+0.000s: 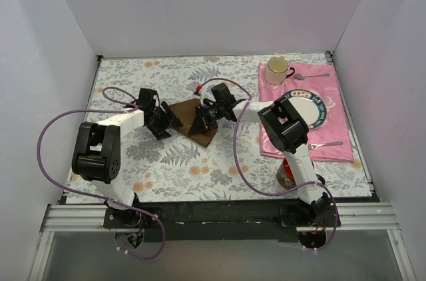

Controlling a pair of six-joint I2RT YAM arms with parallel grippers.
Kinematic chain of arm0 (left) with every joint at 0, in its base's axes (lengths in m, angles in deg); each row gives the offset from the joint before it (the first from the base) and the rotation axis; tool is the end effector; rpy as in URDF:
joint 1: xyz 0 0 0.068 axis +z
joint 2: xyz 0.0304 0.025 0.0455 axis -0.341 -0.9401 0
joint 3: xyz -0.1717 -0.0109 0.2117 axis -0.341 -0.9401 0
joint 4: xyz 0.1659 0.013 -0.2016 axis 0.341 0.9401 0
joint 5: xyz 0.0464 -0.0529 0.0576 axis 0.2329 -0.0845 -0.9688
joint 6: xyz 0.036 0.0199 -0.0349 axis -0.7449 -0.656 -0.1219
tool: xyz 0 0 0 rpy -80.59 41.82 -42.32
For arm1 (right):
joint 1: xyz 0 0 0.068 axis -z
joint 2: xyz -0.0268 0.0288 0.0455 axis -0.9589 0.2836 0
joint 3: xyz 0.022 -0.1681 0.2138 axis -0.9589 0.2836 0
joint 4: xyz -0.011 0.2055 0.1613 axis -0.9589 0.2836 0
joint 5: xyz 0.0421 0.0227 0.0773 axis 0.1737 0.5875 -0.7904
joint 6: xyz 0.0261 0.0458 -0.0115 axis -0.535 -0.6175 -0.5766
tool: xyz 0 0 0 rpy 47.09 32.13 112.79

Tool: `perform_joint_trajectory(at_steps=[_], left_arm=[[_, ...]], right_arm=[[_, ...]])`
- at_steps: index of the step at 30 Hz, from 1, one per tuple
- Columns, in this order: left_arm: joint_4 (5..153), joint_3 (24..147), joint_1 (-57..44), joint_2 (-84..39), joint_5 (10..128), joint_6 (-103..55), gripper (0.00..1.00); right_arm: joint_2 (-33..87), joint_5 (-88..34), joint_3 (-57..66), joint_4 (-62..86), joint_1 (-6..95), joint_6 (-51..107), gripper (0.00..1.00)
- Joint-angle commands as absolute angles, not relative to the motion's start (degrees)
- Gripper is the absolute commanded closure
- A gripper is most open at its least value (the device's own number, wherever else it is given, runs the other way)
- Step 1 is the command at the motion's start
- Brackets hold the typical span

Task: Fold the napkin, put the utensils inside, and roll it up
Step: Roll the napkin with the utensil

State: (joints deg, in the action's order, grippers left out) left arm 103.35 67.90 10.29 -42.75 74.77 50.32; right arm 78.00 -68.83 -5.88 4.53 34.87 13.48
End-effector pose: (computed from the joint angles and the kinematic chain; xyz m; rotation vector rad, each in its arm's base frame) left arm 0.3126 -0.0621 0.1605 -1.7304 2.3560 -0.7470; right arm 0.3625 0.3244 0.1133 -0.8645 2.2484 1.4931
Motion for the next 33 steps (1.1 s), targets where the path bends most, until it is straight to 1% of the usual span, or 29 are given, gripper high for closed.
perform_joint_trajectory(at_steps=[1,6,11,13,15,16,17,18,19,21,22,24,25,27,28,30,31,32,33], left_arm=[[100.0,67.3,9.4,-40.8,74.8,52.7,0.34],[96.3,64.1,9.1,-37.9,73.5,56.9,0.32],[97.3,67.3,9.1,-44.4,74.0,58.3,0.32],[97.9,68.3,9.1,-46.2,72.0,58.0,0.33],[99.3,69.2,9.1,-48.1,70.2,56.8,0.39],[99.5,69.2,9.1,-48.4,68.5,56.4,0.44],[99.5,69.1,9.2,-48.7,67.9,56.1,0.55],[99.6,68.8,9.2,-48.8,67.3,55.8,0.63],[99.6,68.7,9.2,-48.9,66.9,55.0,0.7],[99.8,68.7,9.3,-48.9,67.1,54.3,0.87],[99.9,68.8,9.2,-48.9,67.4,54.1,0.91],[101.0,69.2,9.2,-49.0,68.5,53.7,0.97],[101.5,69.3,9.3,-48.9,69.1,53.8,0.99],[102.7,69.8,9.2,-48.9,70.7,54.1,1.0],[103.1,70.2,9.2,-48.9,71.3,54.4,1.0],[106.3,71.0,9.2,-48.9,70.7,56.7,1.0],[107.4,72.4,9.3,-49.1,70.6,57.0,1.0],[110.4,73.3,9.2,-49.2,70.6,57.4,1.0],[111.8,74.3,9.2,-49.5,69.9,57.6,1.0]], right_arm=[[81.9,-66.6,-6.3,15.5,33.9,16.3,0.99],[82.1,-65.9,-7.2,16.5,34.0,17.0,0.99],[81.6,-65.7,-6.9,16.7,33.9,17.1,0.99],[81.4,-65.7,-6.9,17.1,33.9,17.3,0.99],[81.2,-65.5,-6.9,17.5,33.9,17.9,0.99],[80.9,-65.3,-7.3,18.7,33.9,18.4,0.99],[80.8,-64.7,-7.7,19.3,33.9,18.8,0.99],[80.7,-64.2,-8.1,20.5,33.8,19.5,0.98],[80.3,-63.8,-8.6,21.5,33.6,21.0,0.93],[79.5,-61.1,-10.4,25.9,33.1,23.0,0.9],[78.5,-59.3,-11.5,27.8,32.8,25.5,0.83],[77.4,-54.0,-14.9,33.9,31.5,27.7,0.75],[76.2,-51.9,-15.9,35.8,31.0,28.6,0.65],[74.8,-43.8,-18.9,39.8,28.8,30.8,0.54],[73.5,-37.6,-19.7,40.9,27.8,31.5,0.44],[72.3,-31.0,-21.0,42.0,24.5,32.8,0.36],[71.3,-28.0,-20.7,41.6,23.4,33.1,0.3],[70.8,-22.3,-20.3,40.9,21.0,33.7,0.29],[70.6,-19.2,-20.0,40.4,19.8,34.4,0.27]])
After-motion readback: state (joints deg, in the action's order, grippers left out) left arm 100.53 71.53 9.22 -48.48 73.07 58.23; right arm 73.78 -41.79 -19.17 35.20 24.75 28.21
